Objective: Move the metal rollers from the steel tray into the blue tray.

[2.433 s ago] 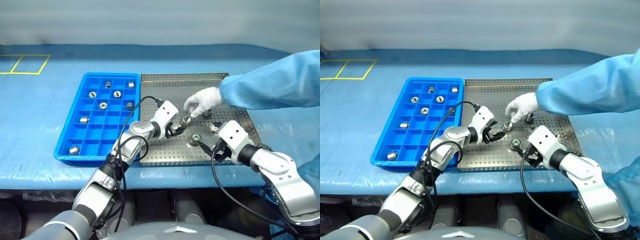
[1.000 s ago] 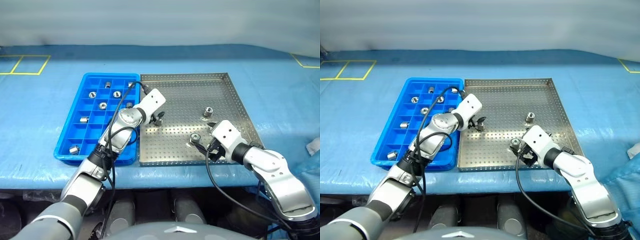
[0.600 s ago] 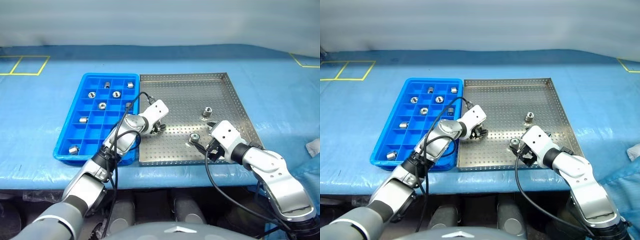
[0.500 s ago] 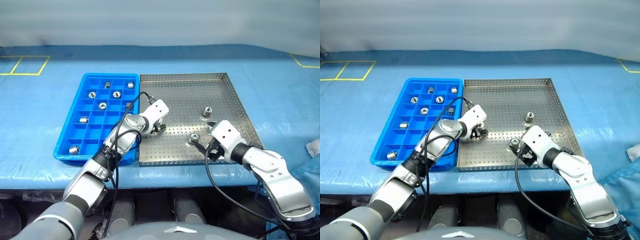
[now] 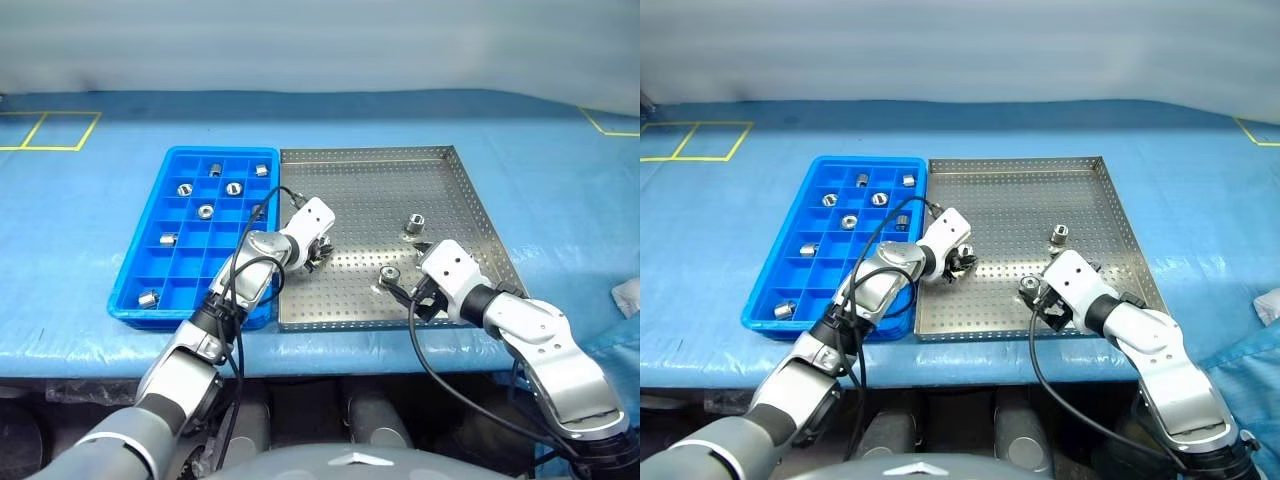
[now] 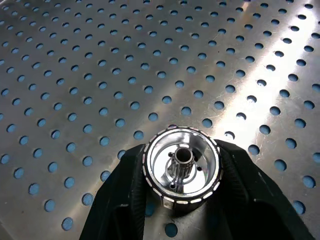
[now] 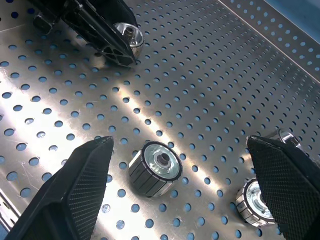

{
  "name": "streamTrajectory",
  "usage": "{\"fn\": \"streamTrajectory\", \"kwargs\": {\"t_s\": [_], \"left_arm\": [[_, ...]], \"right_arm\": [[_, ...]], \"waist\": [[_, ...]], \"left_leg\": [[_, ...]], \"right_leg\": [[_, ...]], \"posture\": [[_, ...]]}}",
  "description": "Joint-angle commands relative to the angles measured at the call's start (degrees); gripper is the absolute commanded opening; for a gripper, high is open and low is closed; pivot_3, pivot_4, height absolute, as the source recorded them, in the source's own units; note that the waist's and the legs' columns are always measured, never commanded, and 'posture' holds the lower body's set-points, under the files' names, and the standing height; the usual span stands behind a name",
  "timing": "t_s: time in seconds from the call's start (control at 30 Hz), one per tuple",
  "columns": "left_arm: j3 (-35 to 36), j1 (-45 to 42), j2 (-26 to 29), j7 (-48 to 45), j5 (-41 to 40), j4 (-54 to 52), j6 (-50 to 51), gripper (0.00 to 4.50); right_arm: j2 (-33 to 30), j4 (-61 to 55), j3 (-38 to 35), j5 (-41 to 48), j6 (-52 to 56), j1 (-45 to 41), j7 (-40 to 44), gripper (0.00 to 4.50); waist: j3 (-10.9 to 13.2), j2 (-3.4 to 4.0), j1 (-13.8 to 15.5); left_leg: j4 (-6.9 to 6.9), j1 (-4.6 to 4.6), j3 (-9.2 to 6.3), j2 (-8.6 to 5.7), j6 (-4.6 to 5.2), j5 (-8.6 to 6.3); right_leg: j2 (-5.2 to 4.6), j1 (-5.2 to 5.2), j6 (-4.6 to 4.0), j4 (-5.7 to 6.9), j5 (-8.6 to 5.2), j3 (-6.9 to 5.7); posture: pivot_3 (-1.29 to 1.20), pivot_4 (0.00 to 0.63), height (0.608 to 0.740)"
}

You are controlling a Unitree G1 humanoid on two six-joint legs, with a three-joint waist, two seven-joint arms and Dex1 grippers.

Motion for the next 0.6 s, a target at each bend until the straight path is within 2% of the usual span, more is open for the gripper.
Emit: {"fn": "streamTrajectory", "kwargs": {"t_s": [0.03,0.17,0.33,0.47,0.6], "left_arm": [[8.5,1.3,-1.8,-3.2,-9.7,-9.2,0.5,1.70],[12.4,5.0,-0.8,-4.1,-15.3,-16.7,2.6,1.70],[12.6,11.1,3.2,-1.1,-15.6,-26.3,4.7,1.70],[10.4,15.3,8.2,8.2,-7.4,-35.6,6.2,1.70],[9.9,17.6,11.0,16.3,-0.4,-41.7,8.6,1.70]], "right_arm": [[0.6,-1.3,-0.3,0.7,-1.2,-0.7,0.3,4.50],[2.6,-1.7,-0.9,3.3,-2.5,-1.7,1.2,4.50],[6.5,-2.5,-1.5,9.5,-3.9,-4.4,3.5,4.50],[8.5,-1.5,-1.3,13.7,-4.8,-6.9,5.5,4.50],[9.1,1.1,-0.2,14.9,-5.2,-8.8,6.6,4.50]], "waist": [[0.0,0.00,0.1],[0.0,0.00,0.1],[0.0,0.00,0.1],[0.0,-0.02,0.5],[0.0,-0.02,1.6]], "left_leg": [[-0.02,-0.05,-0.01,0.00,0.00,0.00],[-0.06,-0.03,-0.02,0.00,0.00,0.00],[-0.02,0.11,-0.02,0.02,0.00,0.01],[0.00,0.10,-0.04,0.02,0.00,0.01],[0.00,0.09,-0.05,0.01,0.00,0.01]], "right_leg": [[0.00,-0.04,-0.01,0.00,0.00,-0.01],[0.01,-0.03,-0.02,0.00,-0.01,-0.01],[0.03,0.09,-0.02,0.04,-0.01,0.01],[0.02,0.11,-0.02,0.03,-0.01,0.00],[0.02,0.11,-0.02,0.00,-0.01,-0.01]], "posture": [[-0.03,0.150,0.740],[-0.02,0.150,0.740],[0.02,0.150,0.740],[0.07,0.150,0.740],[0.12,0.150,0.740]]}}
